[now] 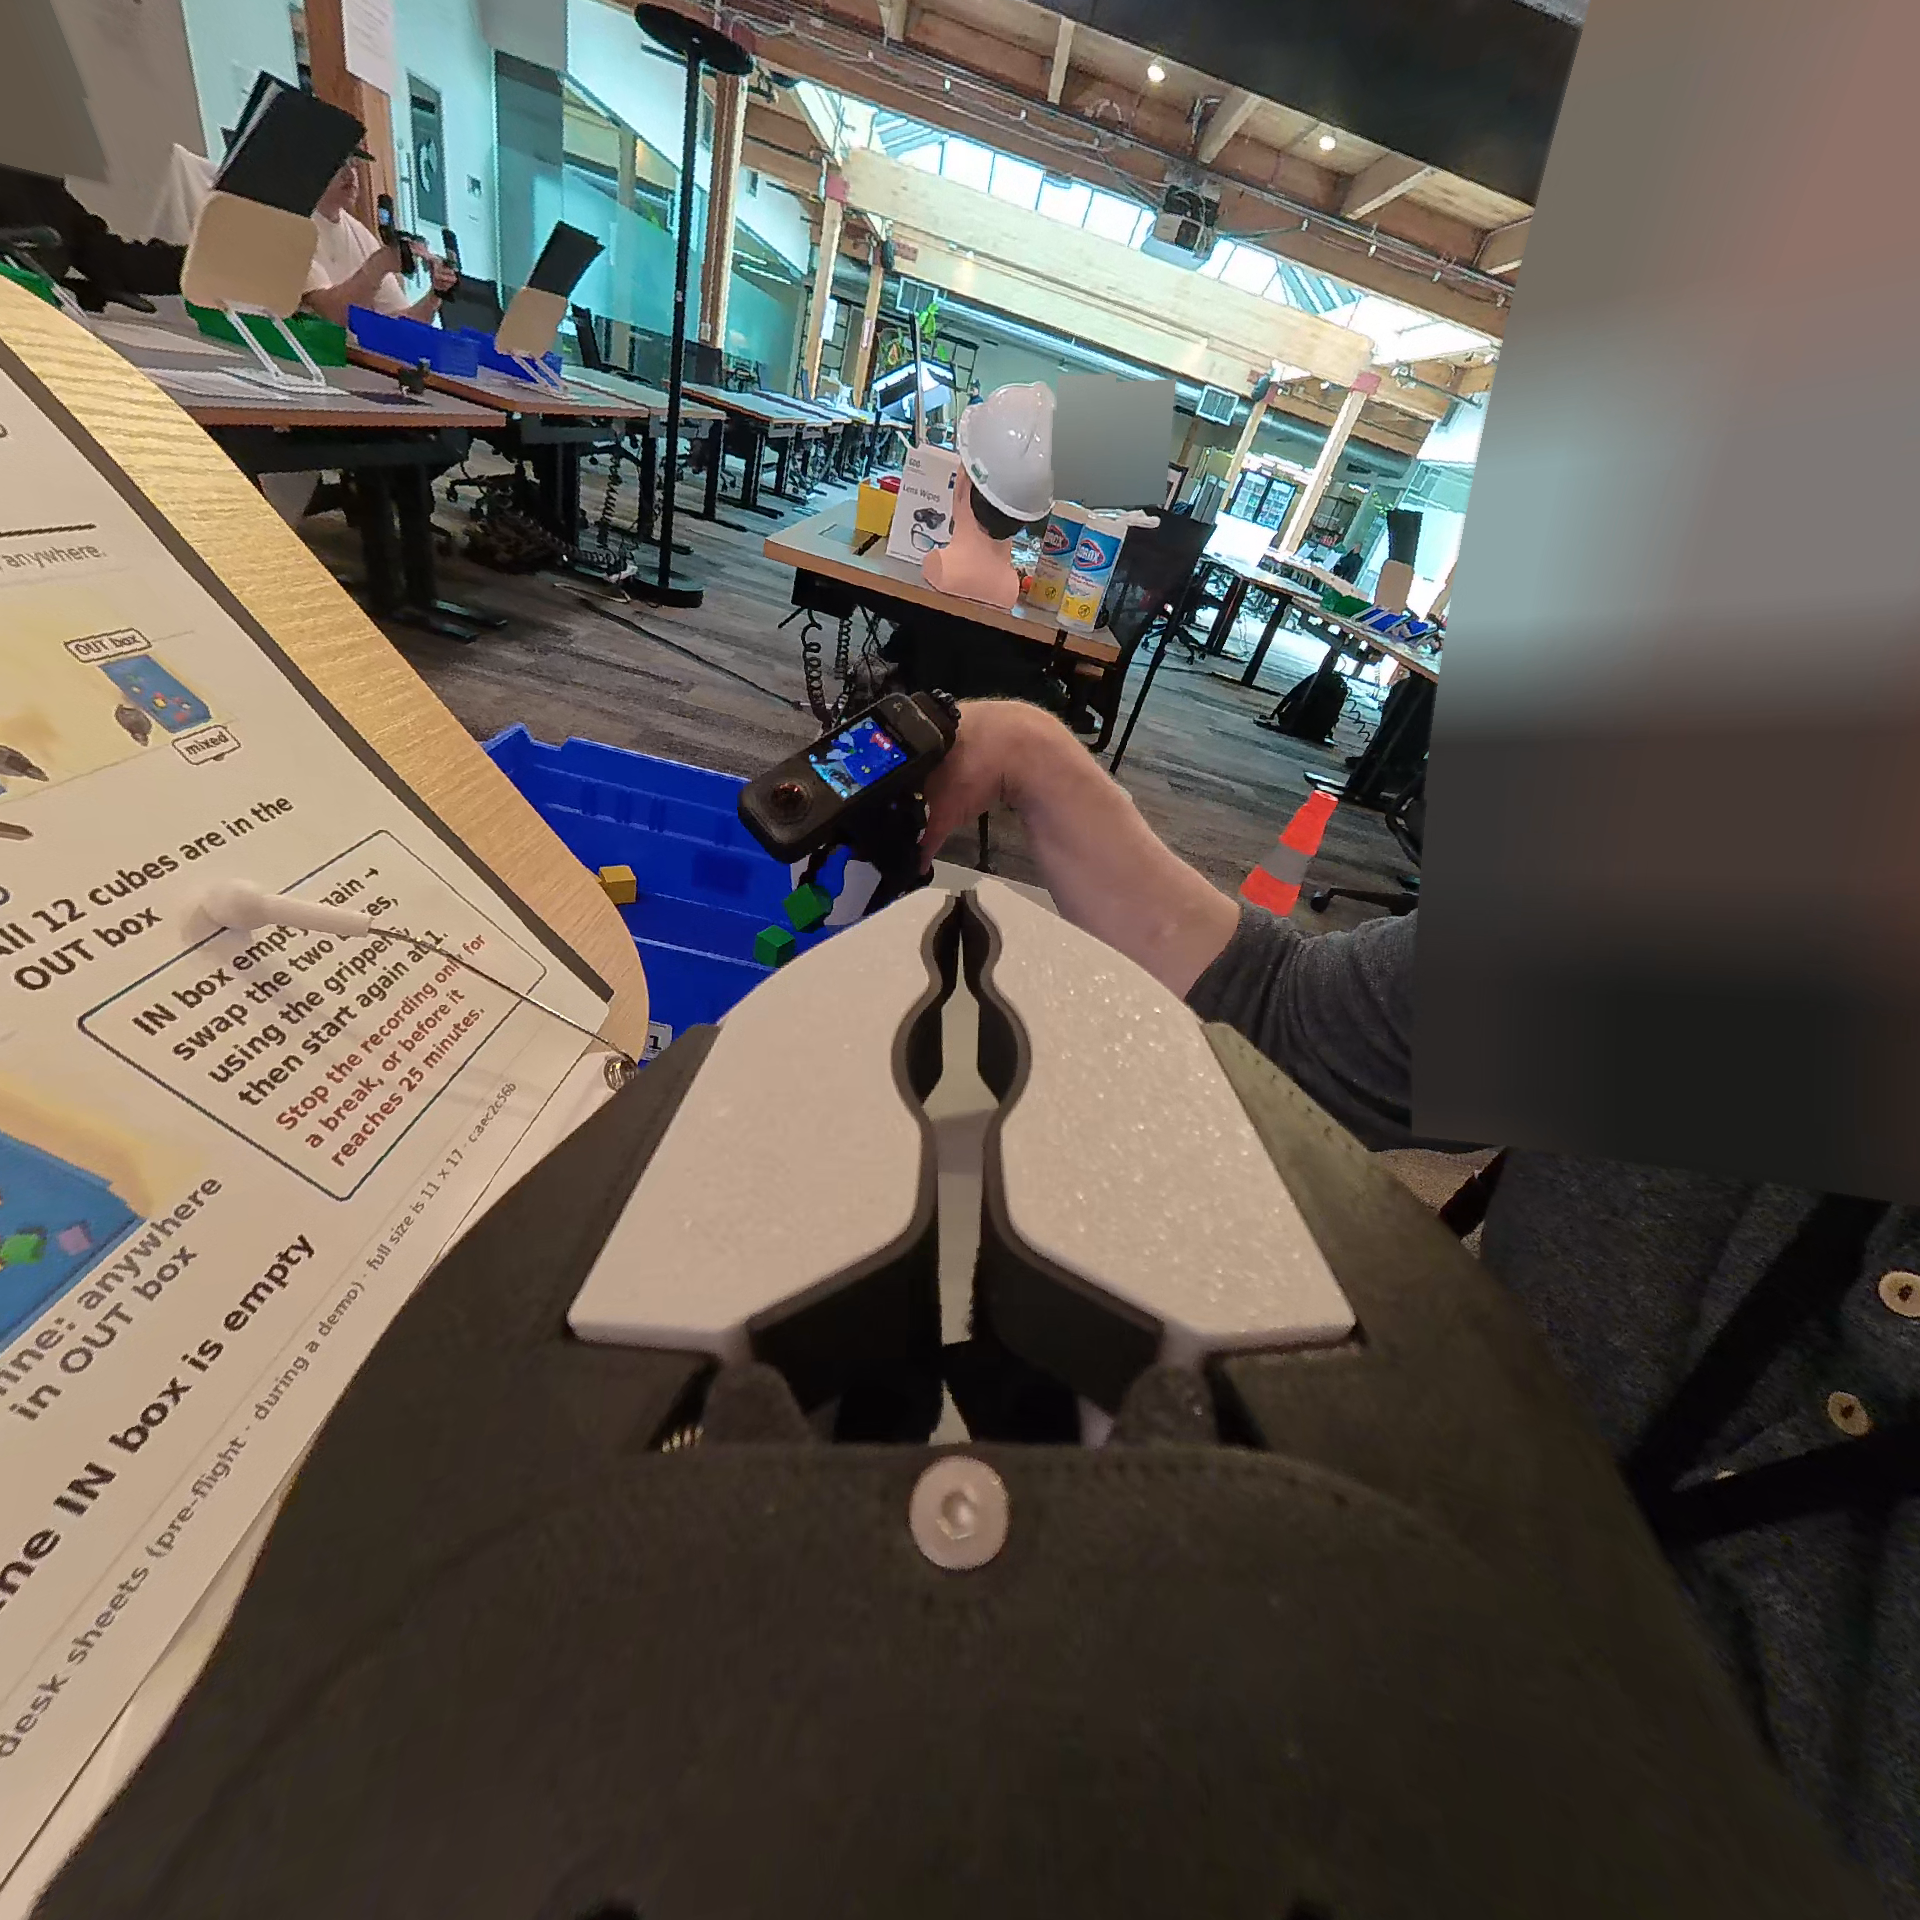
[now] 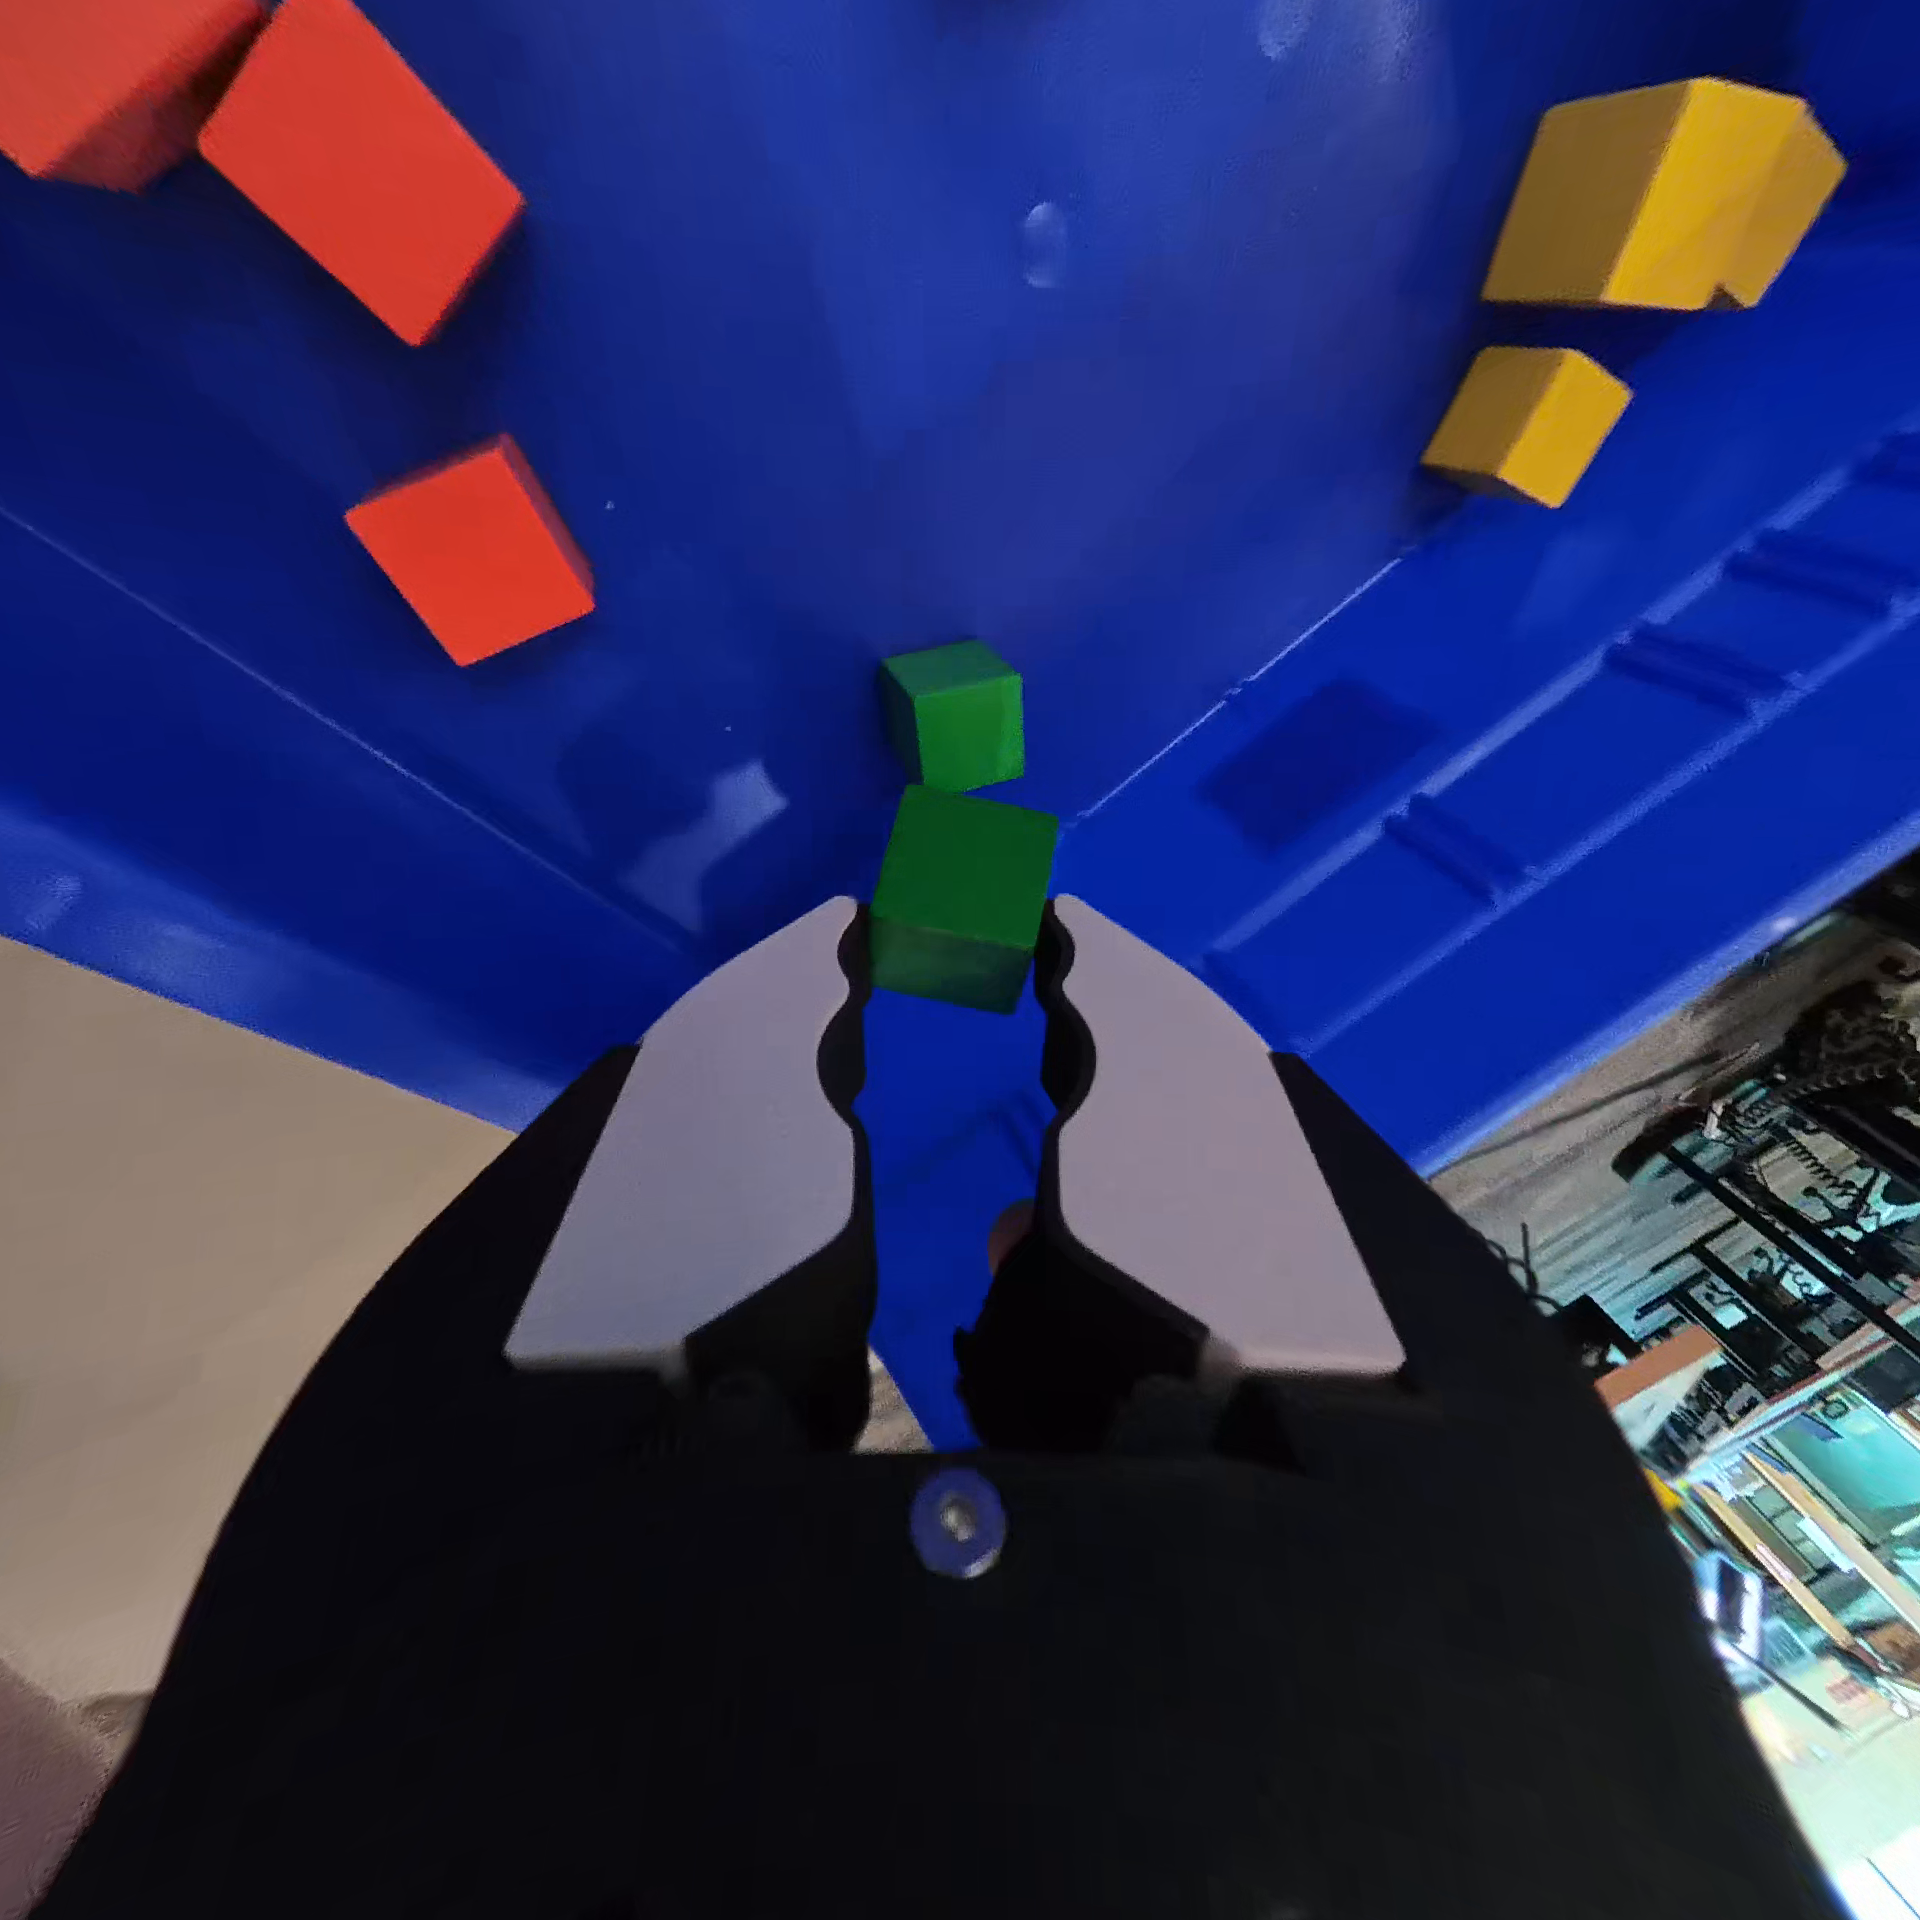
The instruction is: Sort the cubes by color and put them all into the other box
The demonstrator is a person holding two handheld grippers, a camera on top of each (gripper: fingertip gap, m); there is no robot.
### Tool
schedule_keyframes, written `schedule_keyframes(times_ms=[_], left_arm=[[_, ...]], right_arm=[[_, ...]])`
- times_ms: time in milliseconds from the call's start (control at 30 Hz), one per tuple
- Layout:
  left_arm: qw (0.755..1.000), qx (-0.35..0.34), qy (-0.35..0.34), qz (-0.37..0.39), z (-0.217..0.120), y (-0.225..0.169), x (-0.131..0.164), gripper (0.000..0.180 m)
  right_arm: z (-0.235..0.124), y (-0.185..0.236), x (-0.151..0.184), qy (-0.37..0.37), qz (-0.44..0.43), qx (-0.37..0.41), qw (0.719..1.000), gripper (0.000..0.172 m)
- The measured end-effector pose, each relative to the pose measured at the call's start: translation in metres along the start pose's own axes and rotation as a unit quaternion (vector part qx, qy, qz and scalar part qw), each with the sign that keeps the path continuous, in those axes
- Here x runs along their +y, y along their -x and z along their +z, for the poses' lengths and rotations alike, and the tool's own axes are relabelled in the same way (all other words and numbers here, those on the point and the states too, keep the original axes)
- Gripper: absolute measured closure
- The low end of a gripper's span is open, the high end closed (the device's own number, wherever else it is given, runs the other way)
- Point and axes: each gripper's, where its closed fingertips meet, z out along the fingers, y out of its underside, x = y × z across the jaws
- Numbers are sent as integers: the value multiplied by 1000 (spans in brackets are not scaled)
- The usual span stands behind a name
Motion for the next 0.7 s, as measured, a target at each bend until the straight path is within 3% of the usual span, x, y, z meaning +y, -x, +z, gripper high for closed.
schedule_keyframes(times_ms=[467,700], left_arm=[[1000,5,10,2,1,-3,2,180],[1000,-4,13,13,-3,-2,-1,180]], right_arm=[[26,15,-1,65,-15,-31,997,142],[11,10,-8,42,-15,-6,999,123]])
